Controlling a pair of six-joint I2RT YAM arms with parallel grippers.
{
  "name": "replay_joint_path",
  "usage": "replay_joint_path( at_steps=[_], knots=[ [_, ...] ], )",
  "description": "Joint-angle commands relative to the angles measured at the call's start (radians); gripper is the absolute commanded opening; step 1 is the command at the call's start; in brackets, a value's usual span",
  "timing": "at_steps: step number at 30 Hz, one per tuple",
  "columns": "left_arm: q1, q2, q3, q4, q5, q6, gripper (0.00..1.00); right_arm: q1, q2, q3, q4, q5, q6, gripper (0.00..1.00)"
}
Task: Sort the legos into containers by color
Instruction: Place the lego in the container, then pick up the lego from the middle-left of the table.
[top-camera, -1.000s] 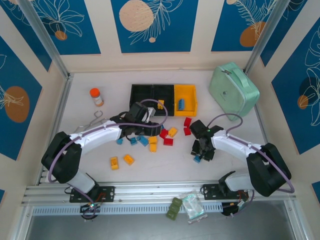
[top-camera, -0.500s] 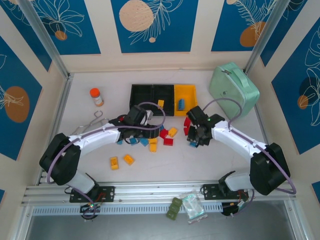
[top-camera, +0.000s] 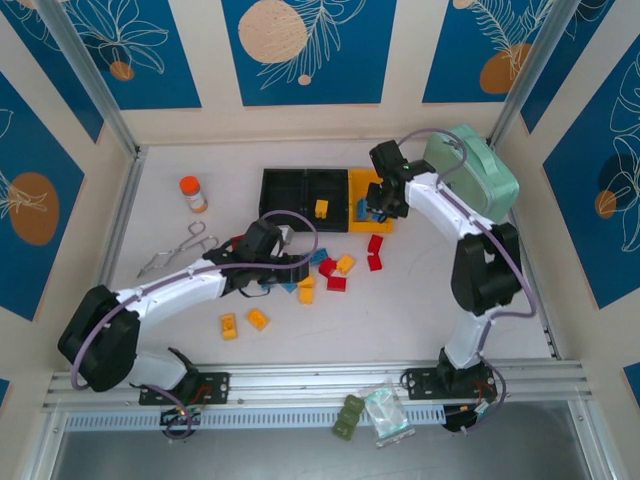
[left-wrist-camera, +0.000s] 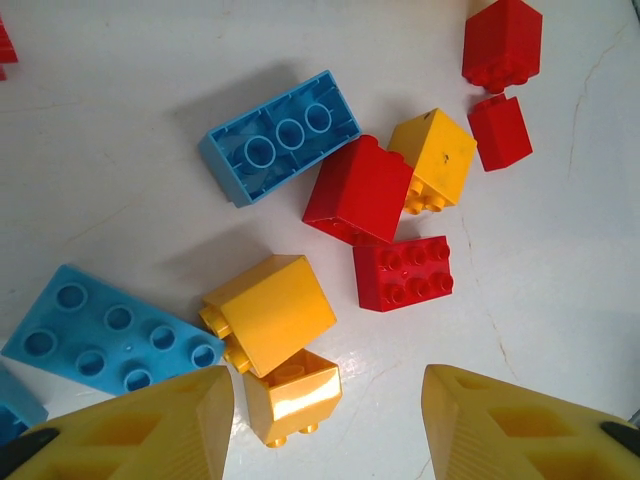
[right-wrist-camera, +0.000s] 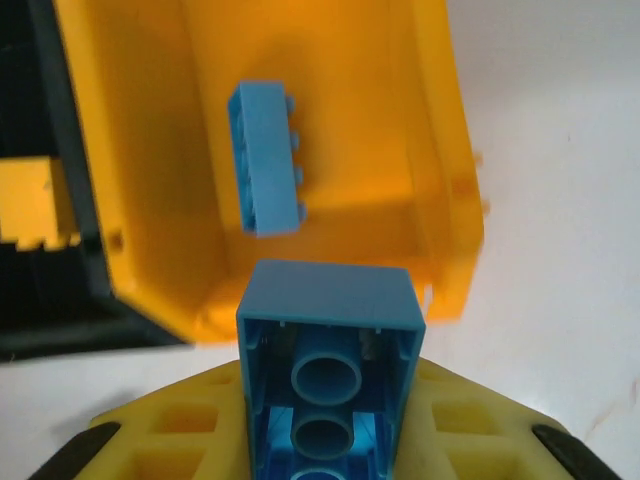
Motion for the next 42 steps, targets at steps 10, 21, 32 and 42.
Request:
replay_joint_path(
  at_steps=[10, 21, 32, 42],
  knots=[
    [-0.009, -0.034, -0.032, -0.017, -0.036, -0.028, 0.53, -0.011, 0.281, 0.296, -0.132, 0.053, -0.135, 0.31],
    [-0.009, -0.046, -0.029, -0.034, -0.062, -0.032, 0.53, 0.025, 0.277, 0.349, -0.167, 0.083, -0.131, 0.48],
    [-0.006, -0.114, -0.021, -0.127, -0.144, -0.047, 0.54, 0.072, -0.035, 0.124, -0.049, 0.008, -0.091, 0.48],
    [0.001, -0.118, 0.015, -0.29, -0.247, -0.063, 0.54, 0.101, -0.314, -0.202, 0.1, -0.124, -0.038, 0.49]
  ],
)
